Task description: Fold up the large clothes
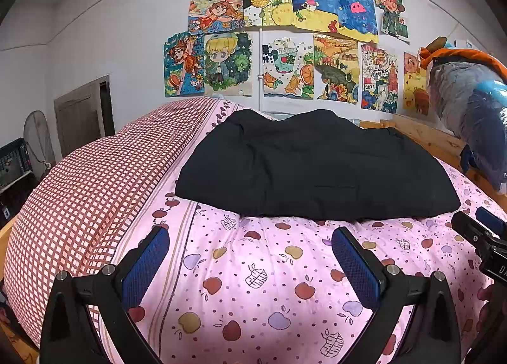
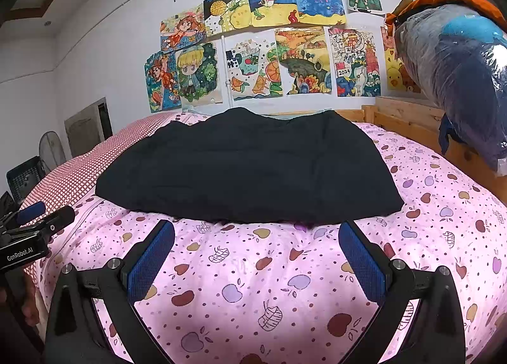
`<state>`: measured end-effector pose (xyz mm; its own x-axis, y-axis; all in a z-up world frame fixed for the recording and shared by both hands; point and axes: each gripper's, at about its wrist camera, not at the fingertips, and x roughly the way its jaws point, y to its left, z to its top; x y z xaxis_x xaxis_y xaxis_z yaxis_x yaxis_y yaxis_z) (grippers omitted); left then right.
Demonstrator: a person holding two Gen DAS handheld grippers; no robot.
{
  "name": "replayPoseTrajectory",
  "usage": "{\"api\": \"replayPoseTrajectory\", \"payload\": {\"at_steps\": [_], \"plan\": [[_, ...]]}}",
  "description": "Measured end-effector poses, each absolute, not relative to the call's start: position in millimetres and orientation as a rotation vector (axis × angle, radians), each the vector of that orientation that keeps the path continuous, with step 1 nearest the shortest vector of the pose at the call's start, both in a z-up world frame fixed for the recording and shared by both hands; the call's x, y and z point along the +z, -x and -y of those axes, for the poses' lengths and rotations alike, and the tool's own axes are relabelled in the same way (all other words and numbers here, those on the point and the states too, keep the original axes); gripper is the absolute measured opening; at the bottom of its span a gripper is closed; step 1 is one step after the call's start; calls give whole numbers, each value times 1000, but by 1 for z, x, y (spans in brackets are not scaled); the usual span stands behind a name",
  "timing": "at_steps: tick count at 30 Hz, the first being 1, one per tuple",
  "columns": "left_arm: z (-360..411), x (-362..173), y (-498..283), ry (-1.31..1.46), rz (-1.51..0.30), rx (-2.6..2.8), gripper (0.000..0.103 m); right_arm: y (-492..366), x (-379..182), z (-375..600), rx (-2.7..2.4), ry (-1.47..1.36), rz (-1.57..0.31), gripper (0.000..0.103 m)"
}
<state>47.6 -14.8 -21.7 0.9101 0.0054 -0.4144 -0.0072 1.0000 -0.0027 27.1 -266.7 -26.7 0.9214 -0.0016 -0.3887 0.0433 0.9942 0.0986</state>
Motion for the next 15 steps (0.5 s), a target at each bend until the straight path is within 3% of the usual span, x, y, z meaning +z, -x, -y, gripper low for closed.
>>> {"api": "replayPoseTrajectory", "payload": {"at_steps": [15], "plan": [[14, -21, -48, 3, -425, 6, 103, -27, -27, 267, -24, -105, -398, 101]]}}
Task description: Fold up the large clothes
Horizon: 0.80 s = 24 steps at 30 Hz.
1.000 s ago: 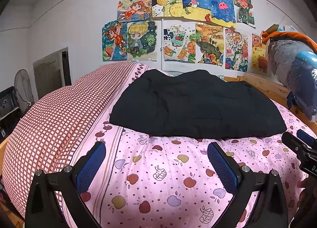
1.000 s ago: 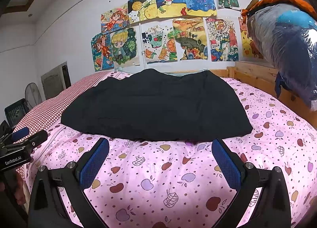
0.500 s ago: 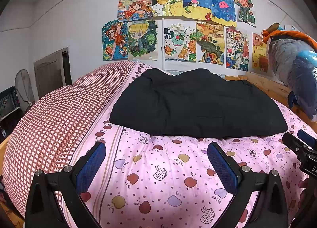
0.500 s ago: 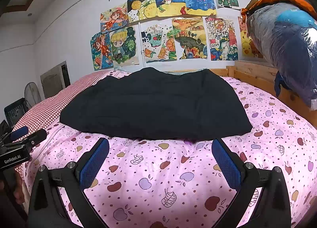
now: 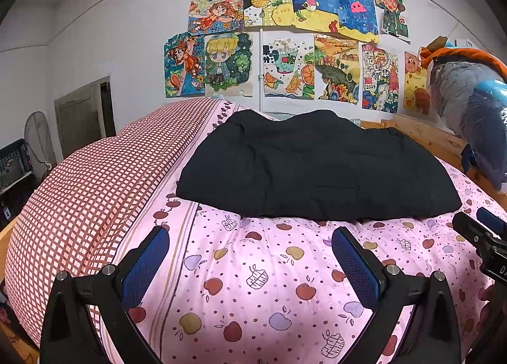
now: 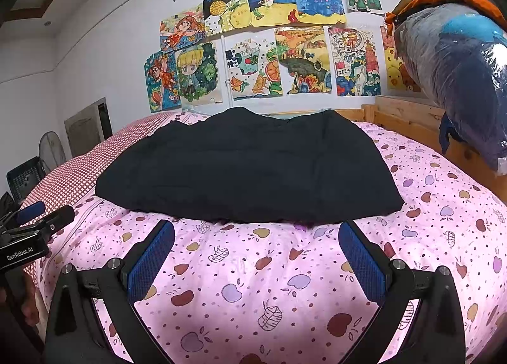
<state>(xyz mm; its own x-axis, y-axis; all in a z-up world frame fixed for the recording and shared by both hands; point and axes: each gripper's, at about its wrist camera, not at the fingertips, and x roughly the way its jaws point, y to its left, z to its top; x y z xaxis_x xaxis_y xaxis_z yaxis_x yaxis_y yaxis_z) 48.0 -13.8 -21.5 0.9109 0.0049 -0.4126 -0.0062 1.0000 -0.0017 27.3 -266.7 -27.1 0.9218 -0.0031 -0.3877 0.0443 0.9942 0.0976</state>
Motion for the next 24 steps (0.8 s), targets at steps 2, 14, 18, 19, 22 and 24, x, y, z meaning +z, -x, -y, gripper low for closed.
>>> {"api": "replayPoseTrajectory", "payload": {"at_steps": [2, 14, 18, 19, 22, 24], "plan": [[13, -22, -48, 3, -425, 5, 103, -27, -28, 267, -24, -105, -396, 101], [14, -22, -48, 3, -425, 6, 103, -28, -28, 267, -27, -106, -398, 101], [13, -22, -48, 5, -424, 5, 103, -28, -28, 267, -27, -107, -398, 101], [13, -22, -49, 4, -424, 4, 103, -28, -28, 267, -28, -106, -398, 101], [14, -22, -49, 1, -424, 6, 103, -28, -28, 268, -30, -109, -397, 101], [14, -22, -50, 2, -425, 5, 103, -28, -27, 268, -32, -110, -397, 101]]}}
